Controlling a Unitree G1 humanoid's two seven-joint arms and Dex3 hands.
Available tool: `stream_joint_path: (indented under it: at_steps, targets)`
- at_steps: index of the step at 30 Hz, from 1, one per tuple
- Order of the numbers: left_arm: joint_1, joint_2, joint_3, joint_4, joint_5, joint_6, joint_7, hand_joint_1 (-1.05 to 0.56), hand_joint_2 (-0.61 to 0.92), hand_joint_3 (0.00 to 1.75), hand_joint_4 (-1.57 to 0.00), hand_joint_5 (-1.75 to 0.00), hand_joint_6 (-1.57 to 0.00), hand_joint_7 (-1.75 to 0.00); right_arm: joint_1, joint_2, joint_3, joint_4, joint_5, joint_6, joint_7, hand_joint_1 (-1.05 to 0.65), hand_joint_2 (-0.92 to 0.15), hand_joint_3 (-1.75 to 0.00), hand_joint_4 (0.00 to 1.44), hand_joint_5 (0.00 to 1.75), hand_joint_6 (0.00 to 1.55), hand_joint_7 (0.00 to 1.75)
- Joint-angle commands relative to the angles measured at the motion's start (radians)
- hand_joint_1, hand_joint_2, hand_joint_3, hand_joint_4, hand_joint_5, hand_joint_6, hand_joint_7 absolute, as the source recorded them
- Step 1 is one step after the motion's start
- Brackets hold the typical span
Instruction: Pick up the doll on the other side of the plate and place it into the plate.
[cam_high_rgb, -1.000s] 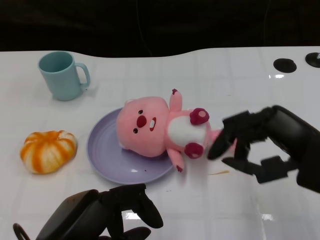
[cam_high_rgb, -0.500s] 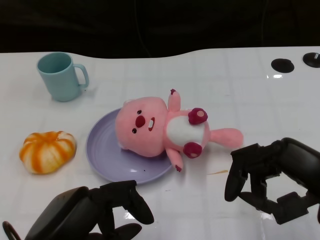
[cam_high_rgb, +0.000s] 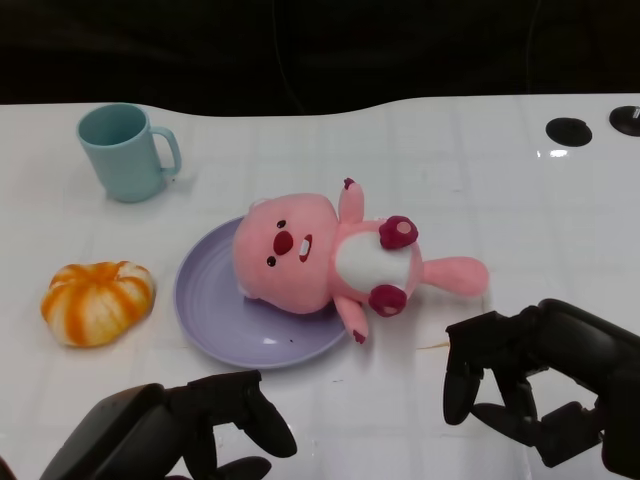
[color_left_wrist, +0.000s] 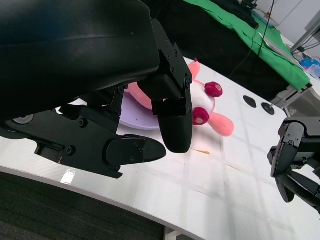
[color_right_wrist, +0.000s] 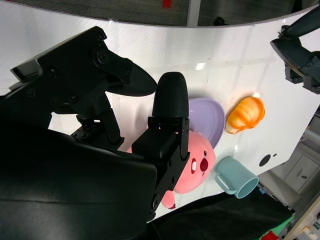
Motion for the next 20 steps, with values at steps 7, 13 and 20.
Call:
stream_joint_path:
  at_steps: [7,13,20]
  targets:
    - [-0.002,0.024,0.024,0.004,-0.032,0.0,-0.015,-0.24,0.92,0.4,-0.57,-1.69,-0.66,-1.01,-0.039,-0.021,0.004,0.006,-0.012,0.013,0.022,-0.12,-0.54,-1.05,0.78,1.75,0.75,1.22]
    - [-0.009,0.03,0.024,0.001,-0.04,0.008,-0.019,-0.24,0.92,0.42,-0.57,-1.67,-0.66,-1.02,-0.049,-0.023,-0.003,0.006,-0.013,0.02,0.026,-0.12,-0.54,-1.06,0.76,1.74,0.76,1.2]
    - [-0.01,0.029,0.019,-0.008,-0.037,0.015,-0.022,-0.25,0.92,0.42,-0.58,-1.7,-0.66,-1.03,-0.049,-0.031,-0.011,0.001,-0.01,0.03,0.032,-0.11,-0.55,-1.04,0.76,1.72,0.75,1.19]
